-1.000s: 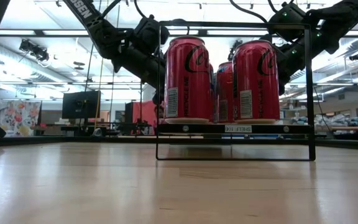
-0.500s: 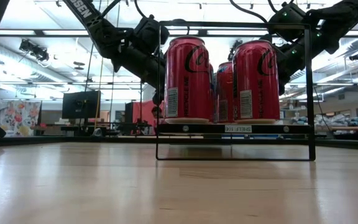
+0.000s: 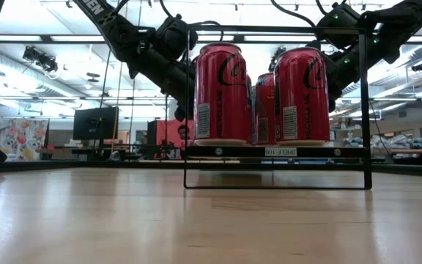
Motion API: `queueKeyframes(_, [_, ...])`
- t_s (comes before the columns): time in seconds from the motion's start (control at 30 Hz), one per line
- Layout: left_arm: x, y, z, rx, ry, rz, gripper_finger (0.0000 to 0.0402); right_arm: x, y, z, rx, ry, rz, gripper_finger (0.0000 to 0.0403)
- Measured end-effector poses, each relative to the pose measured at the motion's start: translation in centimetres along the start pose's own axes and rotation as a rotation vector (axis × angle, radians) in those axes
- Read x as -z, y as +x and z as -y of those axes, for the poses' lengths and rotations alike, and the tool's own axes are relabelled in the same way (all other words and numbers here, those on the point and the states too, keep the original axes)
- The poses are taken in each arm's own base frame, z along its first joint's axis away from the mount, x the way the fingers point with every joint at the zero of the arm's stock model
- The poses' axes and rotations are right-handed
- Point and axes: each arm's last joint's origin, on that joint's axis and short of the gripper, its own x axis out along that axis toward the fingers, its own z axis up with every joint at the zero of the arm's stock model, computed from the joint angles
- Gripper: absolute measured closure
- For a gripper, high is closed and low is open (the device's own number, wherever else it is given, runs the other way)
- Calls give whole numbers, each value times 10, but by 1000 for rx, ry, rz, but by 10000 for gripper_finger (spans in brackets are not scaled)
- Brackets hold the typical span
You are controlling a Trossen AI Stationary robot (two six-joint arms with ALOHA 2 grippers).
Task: Place canned beverage on shelf
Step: Adjust the soda cans on the shelf
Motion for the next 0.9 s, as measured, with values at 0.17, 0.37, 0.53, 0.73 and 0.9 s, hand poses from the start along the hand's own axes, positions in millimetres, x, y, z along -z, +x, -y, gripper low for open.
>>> queueKeyframes(0.17, [0, -1, 0, -1, 15, -9, 151, 0, 0, 0, 0, -2, 0, 27])
queueKeyframes(0.37, [1, -1, 0, -2, 19, -17, 136, 0, 0, 0, 0, -2, 0, 27])
queueKeyframes(0.53, [12, 1, -1, -11, 40, -92, 94, 0, 0, 0, -9, -2, -1, 27])
queueKeyframes(0.73, [14, 0, -1, -15, 22, -130, 58, -3, 0, -2, -59, -43, 23, 27])
queueKeyframes(0.9, [13, -6, -1, -17, -6, -152, 55, -9, 0, -3, -71, -104, 92, 29])
